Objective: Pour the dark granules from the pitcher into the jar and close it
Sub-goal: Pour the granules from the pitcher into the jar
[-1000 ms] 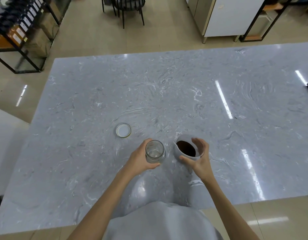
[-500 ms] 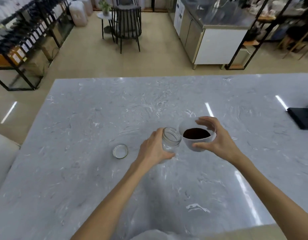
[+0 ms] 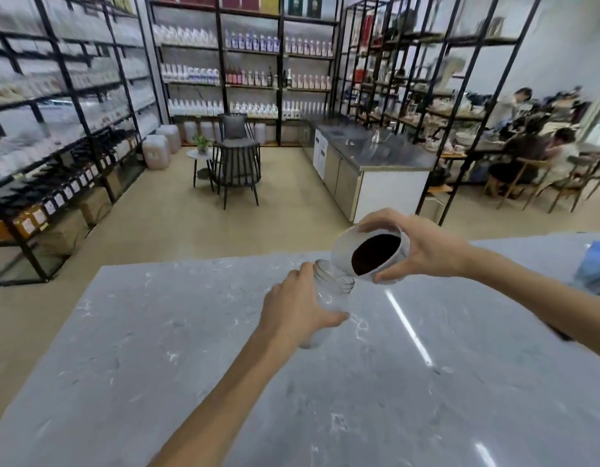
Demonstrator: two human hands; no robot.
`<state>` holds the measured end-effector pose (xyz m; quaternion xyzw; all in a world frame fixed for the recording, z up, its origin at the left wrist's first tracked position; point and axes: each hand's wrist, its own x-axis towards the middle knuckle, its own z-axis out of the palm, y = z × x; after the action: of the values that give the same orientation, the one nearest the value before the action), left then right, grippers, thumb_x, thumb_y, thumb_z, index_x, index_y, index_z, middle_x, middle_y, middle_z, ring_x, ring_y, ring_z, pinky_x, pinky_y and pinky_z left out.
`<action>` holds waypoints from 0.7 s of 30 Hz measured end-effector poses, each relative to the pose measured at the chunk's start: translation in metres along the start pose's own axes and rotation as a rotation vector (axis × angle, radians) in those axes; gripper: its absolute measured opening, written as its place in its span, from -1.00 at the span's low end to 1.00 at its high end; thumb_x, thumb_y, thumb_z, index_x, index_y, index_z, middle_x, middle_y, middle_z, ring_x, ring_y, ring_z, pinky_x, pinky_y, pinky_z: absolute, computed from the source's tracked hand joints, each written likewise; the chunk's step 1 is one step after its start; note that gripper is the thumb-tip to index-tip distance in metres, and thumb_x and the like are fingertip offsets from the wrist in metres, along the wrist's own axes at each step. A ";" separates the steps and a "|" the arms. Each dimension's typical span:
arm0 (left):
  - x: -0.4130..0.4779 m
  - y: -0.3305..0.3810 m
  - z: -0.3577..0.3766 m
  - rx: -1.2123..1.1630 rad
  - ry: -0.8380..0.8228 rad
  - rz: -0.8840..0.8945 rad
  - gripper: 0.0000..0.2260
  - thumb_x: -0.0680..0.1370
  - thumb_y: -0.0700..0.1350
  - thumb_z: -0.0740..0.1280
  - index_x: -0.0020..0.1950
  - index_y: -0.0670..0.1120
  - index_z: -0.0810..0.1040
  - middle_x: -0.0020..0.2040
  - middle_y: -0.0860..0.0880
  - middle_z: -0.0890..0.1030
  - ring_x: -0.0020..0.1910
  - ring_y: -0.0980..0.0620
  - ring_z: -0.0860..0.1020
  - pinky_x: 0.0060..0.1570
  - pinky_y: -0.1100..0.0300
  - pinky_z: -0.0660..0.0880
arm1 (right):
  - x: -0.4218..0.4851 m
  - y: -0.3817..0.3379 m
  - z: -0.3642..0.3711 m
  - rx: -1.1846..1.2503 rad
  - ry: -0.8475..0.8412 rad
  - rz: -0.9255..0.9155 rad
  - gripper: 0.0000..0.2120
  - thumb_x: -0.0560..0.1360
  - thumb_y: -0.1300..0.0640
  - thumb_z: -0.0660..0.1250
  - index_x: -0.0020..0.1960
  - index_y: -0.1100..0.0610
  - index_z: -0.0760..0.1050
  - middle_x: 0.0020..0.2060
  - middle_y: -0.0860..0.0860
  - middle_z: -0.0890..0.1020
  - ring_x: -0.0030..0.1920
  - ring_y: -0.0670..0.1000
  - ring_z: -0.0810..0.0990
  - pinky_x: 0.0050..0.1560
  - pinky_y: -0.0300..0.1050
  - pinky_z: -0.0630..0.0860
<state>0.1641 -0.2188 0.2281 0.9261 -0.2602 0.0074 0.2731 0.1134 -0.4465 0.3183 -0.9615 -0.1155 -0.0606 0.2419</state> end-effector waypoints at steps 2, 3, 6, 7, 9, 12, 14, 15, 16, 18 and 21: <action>0.005 0.006 -0.015 0.012 0.020 0.010 -0.28 0.30 0.33 0.51 0.29 -0.03 0.39 0.17 -0.01 0.57 0.12 -0.11 0.55 -0.03 0.08 0.44 | 0.011 -0.010 -0.019 -0.055 -0.022 -0.039 -0.23 0.24 0.00 0.66 0.36 0.04 0.41 0.24 -0.18 0.54 0.28 -0.25 0.47 0.29 -0.33 0.36; 0.007 0.009 -0.021 0.020 0.032 0.015 -0.29 0.30 0.33 0.50 0.27 -0.03 0.40 0.14 -0.01 0.57 0.11 -0.11 0.55 -0.07 0.09 0.42 | 0.016 -0.015 -0.027 -0.089 -0.032 -0.053 -0.25 0.24 -0.01 0.66 0.35 0.02 0.42 0.23 -0.20 0.54 0.26 -0.28 0.47 0.25 -0.40 0.35; 0.012 0.019 -0.037 0.056 0.059 0.025 -0.30 0.30 0.34 0.49 0.26 -0.03 0.39 0.13 0.00 0.56 0.09 -0.12 0.54 -0.11 0.11 0.34 | 0.028 -0.031 -0.050 -0.207 -0.055 -0.093 -0.28 0.24 -0.05 0.66 0.32 -0.03 0.44 0.18 -0.25 0.54 0.21 -0.31 0.48 0.19 -0.41 0.37; 0.013 0.022 -0.042 0.064 0.071 0.031 -0.31 0.30 0.33 0.48 0.26 -0.03 0.39 0.12 0.00 0.56 0.08 -0.12 0.54 -0.11 0.12 0.32 | 0.031 -0.036 -0.056 -0.248 -0.056 -0.108 -0.29 0.24 -0.08 0.65 0.31 -0.06 0.44 0.16 -0.28 0.54 0.19 -0.33 0.47 0.19 -0.42 0.36; 0.016 0.028 -0.052 0.078 0.100 0.051 -0.33 0.31 0.32 0.47 0.25 -0.03 0.40 0.08 0.00 0.56 0.05 -0.10 0.55 -0.14 0.13 0.31 | 0.036 -0.046 -0.068 -0.330 -0.046 -0.148 -0.31 0.25 -0.11 0.64 0.29 -0.10 0.44 0.09 -0.34 0.52 0.13 -0.42 0.43 0.14 -0.51 0.30; 0.019 0.037 -0.070 0.096 0.124 0.071 -0.37 0.32 0.30 0.46 0.22 -0.03 0.41 0.00 0.03 0.53 -0.04 -0.07 0.54 -0.19 0.12 0.32 | 0.043 -0.061 -0.084 -0.393 -0.039 -0.179 -0.32 0.25 -0.13 0.63 0.29 -0.13 0.43 0.05 -0.36 0.52 0.08 -0.38 0.44 0.08 -0.48 0.31; 0.020 0.042 -0.081 0.115 0.147 0.075 -0.38 0.33 0.29 0.46 0.22 -0.03 0.40 -0.04 0.05 0.48 -0.11 -0.06 0.45 -0.20 0.11 0.31 | 0.045 -0.070 -0.094 -0.414 -0.045 -0.202 -0.31 0.25 -0.12 0.63 0.30 -0.10 0.44 0.09 -0.31 0.54 0.08 -0.29 0.47 0.09 -0.36 0.36; 0.020 0.044 -0.086 0.125 0.159 0.076 -0.39 0.33 0.29 0.46 0.21 -0.03 0.39 -0.04 0.05 0.46 -0.13 -0.05 0.40 -0.20 0.11 0.29 | 0.047 -0.073 -0.099 -0.433 -0.047 -0.216 -0.31 0.26 -0.11 0.63 0.31 -0.09 0.44 0.10 -0.29 0.54 0.07 -0.30 0.46 0.09 -0.38 0.34; 0.020 0.046 -0.090 0.131 0.170 0.077 -0.39 0.34 0.28 0.46 0.21 -0.02 0.38 -0.03 0.05 0.46 -0.14 -0.05 0.37 -0.20 0.11 0.28 | 0.048 -0.076 -0.104 -0.460 -0.048 -0.232 -0.31 0.26 -0.10 0.63 0.31 -0.09 0.43 0.10 -0.30 0.53 0.06 -0.35 0.44 0.08 -0.46 0.29; 0.019 0.049 -0.097 0.128 0.185 0.079 -0.40 0.34 0.28 0.46 0.21 -0.02 0.38 -0.03 0.05 0.44 -0.14 -0.04 0.34 -0.19 0.11 0.27 | 0.050 -0.082 -0.112 -0.508 -0.057 -0.257 -0.30 0.26 -0.10 0.63 0.32 -0.07 0.43 0.10 -0.31 0.51 0.06 -0.49 0.38 0.07 -0.56 0.21; 0.017 0.054 -0.105 0.102 0.199 0.080 -0.41 0.35 0.28 0.46 0.21 -0.01 0.39 -0.07 0.06 0.41 -0.15 -0.04 0.33 -0.21 0.11 0.27 | 0.051 -0.091 -0.122 -0.548 -0.072 -0.250 -0.30 0.27 -0.14 0.62 0.32 -0.15 0.39 0.09 -0.37 0.49 0.07 -0.54 0.34 0.08 -0.54 0.22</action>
<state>0.1659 -0.2121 0.3469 0.9223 -0.2680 0.1236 0.2496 0.1328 -0.4170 0.4749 -0.9709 -0.2206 -0.0847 -0.0400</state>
